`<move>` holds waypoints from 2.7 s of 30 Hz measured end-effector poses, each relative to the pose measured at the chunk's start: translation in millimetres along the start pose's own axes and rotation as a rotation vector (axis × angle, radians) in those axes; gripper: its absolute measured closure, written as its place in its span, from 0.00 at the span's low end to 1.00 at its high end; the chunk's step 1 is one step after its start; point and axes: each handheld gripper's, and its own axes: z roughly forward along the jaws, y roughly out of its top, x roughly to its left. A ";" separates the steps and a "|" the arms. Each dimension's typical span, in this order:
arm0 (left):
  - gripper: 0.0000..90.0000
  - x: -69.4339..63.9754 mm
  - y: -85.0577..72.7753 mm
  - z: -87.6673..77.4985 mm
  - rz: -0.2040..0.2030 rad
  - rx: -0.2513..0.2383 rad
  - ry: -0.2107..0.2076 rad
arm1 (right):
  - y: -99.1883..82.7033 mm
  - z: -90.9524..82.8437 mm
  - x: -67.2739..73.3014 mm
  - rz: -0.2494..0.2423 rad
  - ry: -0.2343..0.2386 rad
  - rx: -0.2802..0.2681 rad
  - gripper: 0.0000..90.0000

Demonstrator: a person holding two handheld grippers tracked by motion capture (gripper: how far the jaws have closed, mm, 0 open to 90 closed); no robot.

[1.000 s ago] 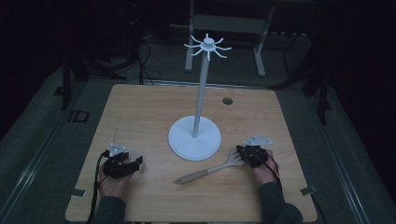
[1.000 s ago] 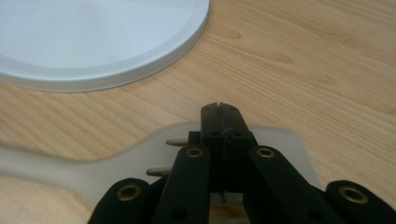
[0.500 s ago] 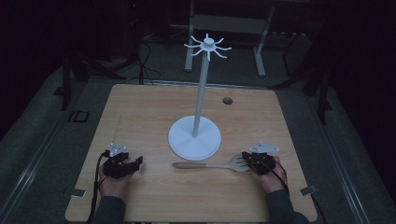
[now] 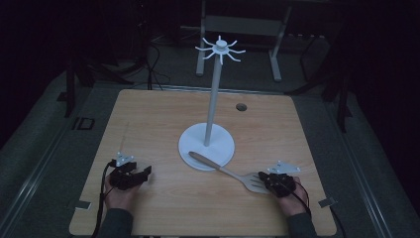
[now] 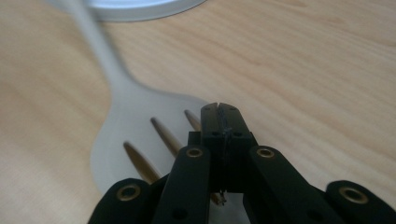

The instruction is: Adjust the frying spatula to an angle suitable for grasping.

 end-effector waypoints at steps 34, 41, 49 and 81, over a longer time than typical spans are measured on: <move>0.40 0.9 0.2 -0.6 -0.001 -0.004 -0.003 | 78.6 66.8 59.6 -0.252 0.179 0.146 0.85; 0.40 0.9 0.2 -1.5 0.000 -0.006 -0.002 | 65.8 55.5 47.4 -0.242 0.141 0.154 0.86; 0.40 0.5 0.0 0.0 0.000 0.000 0.001 | 51.1 41.2 29.9 -0.212 0.128 0.180 0.86; 0.40 0.2 1.2 0.9 0.006 -0.001 -0.006 | 81.7 66.3 36.0 -0.240 0.162 0.261 0.83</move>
